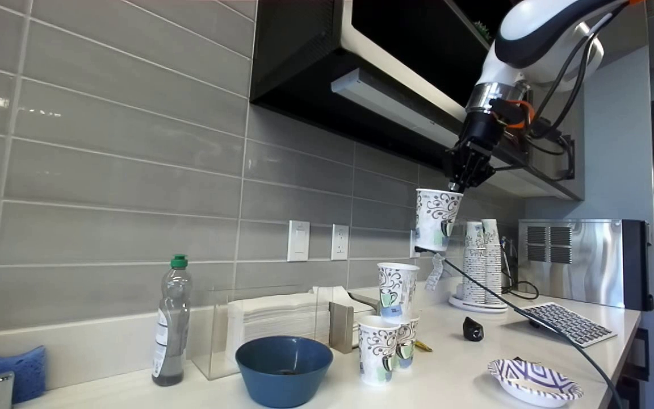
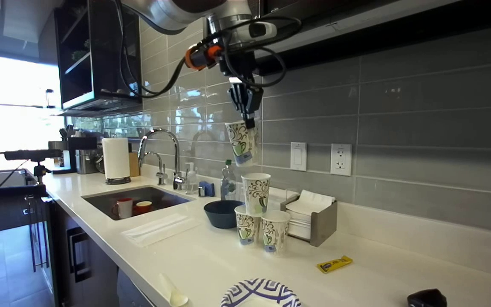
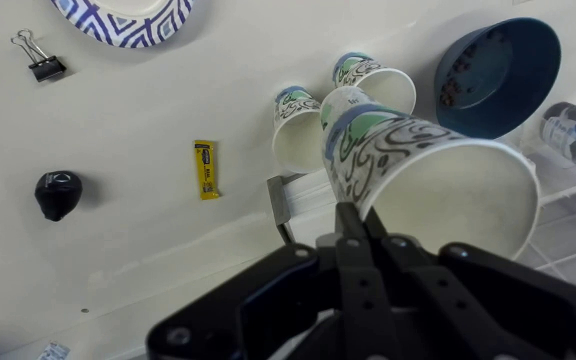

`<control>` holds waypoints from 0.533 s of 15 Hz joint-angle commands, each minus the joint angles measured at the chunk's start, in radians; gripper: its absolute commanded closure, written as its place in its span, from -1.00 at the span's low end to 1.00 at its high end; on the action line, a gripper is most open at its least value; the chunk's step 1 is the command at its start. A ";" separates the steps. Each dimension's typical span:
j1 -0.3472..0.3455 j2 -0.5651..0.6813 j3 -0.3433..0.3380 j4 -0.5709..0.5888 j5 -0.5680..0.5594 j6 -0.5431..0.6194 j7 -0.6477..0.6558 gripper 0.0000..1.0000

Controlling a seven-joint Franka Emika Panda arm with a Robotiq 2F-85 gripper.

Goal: Put the front left cup on the two back cups, then put the front cup in the cup on the top

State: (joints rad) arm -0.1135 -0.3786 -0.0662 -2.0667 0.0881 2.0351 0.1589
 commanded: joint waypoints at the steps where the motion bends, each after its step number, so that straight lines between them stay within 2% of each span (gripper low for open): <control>1: 0.023 0.072 0.007 0.088 -0.002 -0.029 -0.014 0.99; 8: 0.044 0.189 0.009 0.191 -0.018 -0.043 -0.066 0.99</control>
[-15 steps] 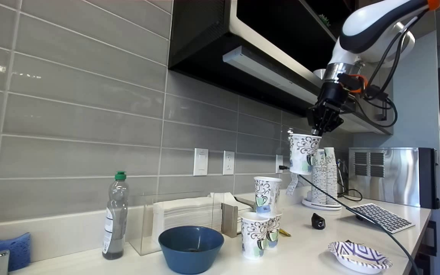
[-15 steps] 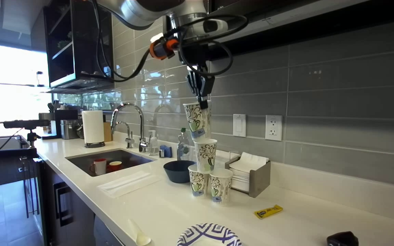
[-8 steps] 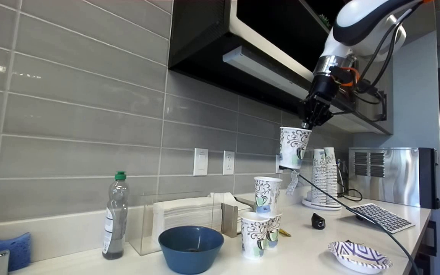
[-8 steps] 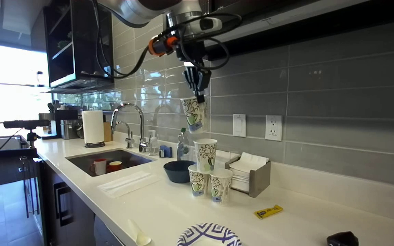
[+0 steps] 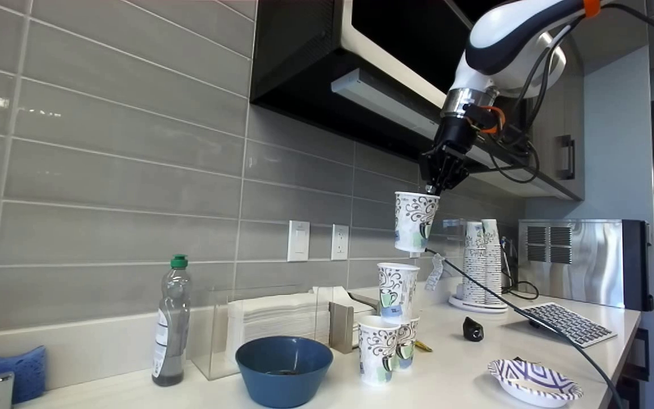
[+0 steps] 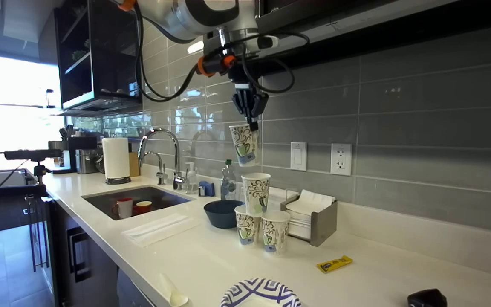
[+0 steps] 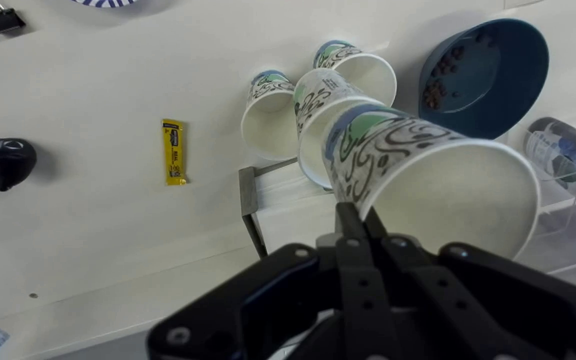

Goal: Put the front left cup on the two back cups, then put the front cup in the cup on the top

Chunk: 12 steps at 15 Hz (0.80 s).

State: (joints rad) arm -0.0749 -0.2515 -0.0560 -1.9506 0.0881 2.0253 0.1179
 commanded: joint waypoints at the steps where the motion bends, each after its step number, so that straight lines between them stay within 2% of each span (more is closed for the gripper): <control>1: 0.003 0.074 0.000 0.080 -0.025 -0.015 -0.027 0.99; 12: 0.006 0.157 -0.006 0.158 -0.003 -0.086 -0.091 0.99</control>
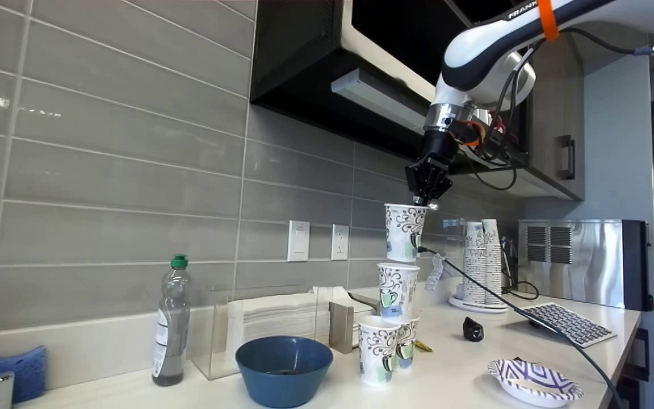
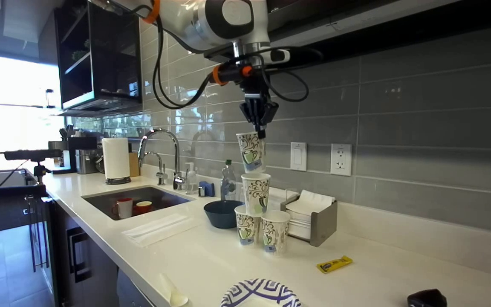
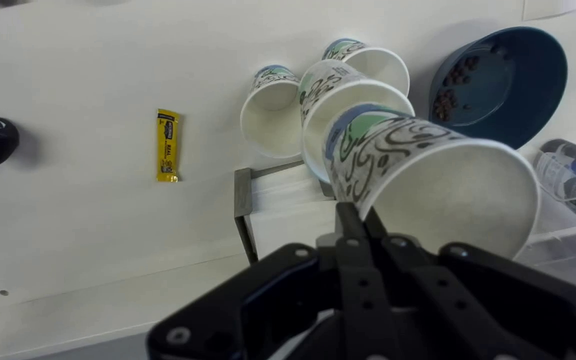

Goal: Put the front left cup on the two back cups, then put the front cup in the cup on the top

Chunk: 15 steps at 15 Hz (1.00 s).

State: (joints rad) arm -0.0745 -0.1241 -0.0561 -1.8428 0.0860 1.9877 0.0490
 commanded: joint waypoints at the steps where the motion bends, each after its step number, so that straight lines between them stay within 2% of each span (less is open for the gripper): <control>1: 0.006 0.032 -0.006 0.053 0.001 -0.055 -0.025 0.99; 15: 0.008 0.071 -0.004 0.075 0.009 -0.061 -0.063 0.99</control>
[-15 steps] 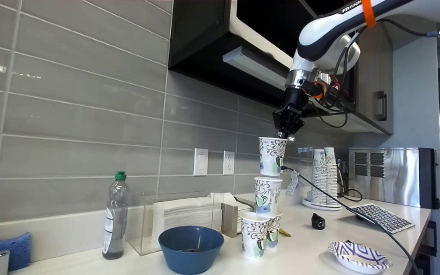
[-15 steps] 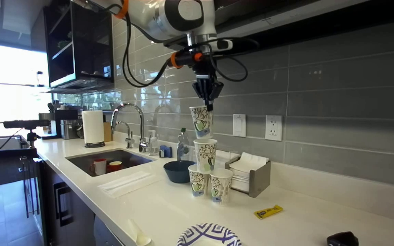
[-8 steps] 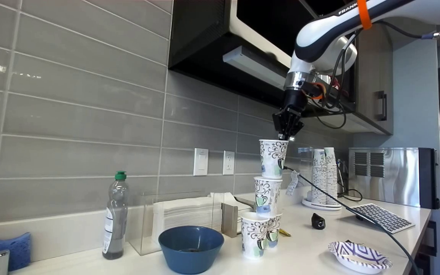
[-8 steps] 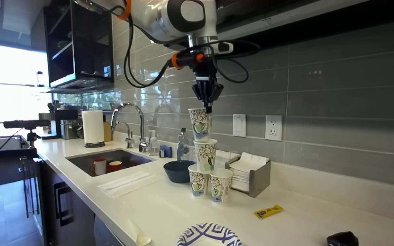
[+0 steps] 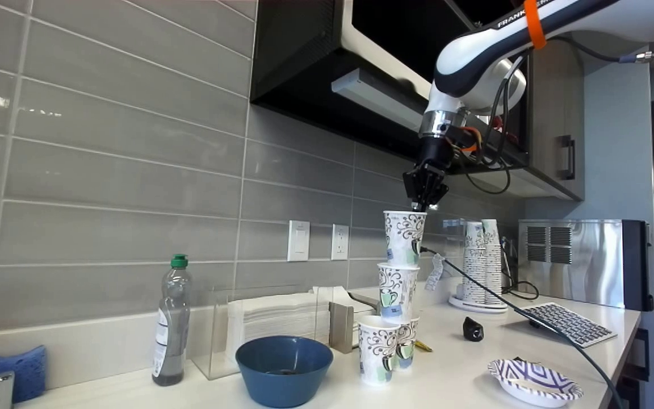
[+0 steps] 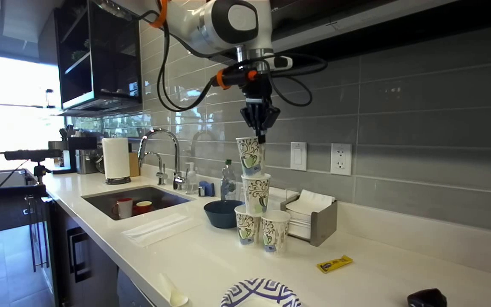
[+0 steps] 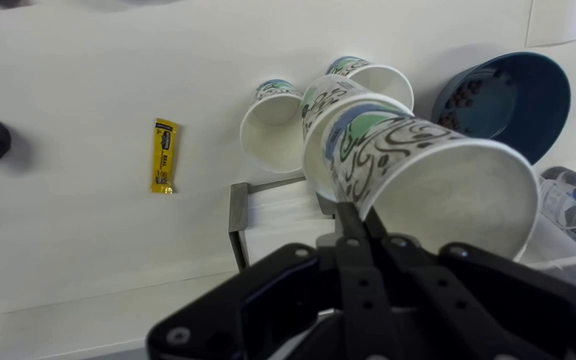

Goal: Put the front left cup on the two back cups, then put the front cup in the cup on the top

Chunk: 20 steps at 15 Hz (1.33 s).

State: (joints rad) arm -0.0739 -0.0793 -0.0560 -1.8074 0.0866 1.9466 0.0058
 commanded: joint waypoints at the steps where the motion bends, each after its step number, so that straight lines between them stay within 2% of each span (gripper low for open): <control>1: 0.007 0.026 -0.004 0.039 0.005 -0.022 -0.024 0.99; 2: 0.007 0.029 -0.004 0.041 0.008 -0.023 -0.026 0.45; 4: 0.008 0.032 -0.004 0.041 0.010 -0.021 -0.032 0.30; 10: 0.011 0.026 -0.002 0.042 0.010 -0.016 -0.049 -0.52; 11: 0.008 0.016 -0.004 0.011 0.001 -0.003 -0.025 -0.18; 13: 0.010 0.016 -0.003 0.015 0.001 -0.003 -0.032 -0.47; 17: 0.011 0.016 -0.003 0.018 0.001 -0.003 -0.034 -0.52; 18: 0.010 0.015 -0.005 -0.001 0.010 0.012 -0.028 -0.88; 20: 0.012 0.016 -0.005 -0.024 0.052 0.004 -0.017 -1.00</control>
State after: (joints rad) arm -0.0655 -0.0639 -0.0564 -1.8028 0.0949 1.9472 -0.0227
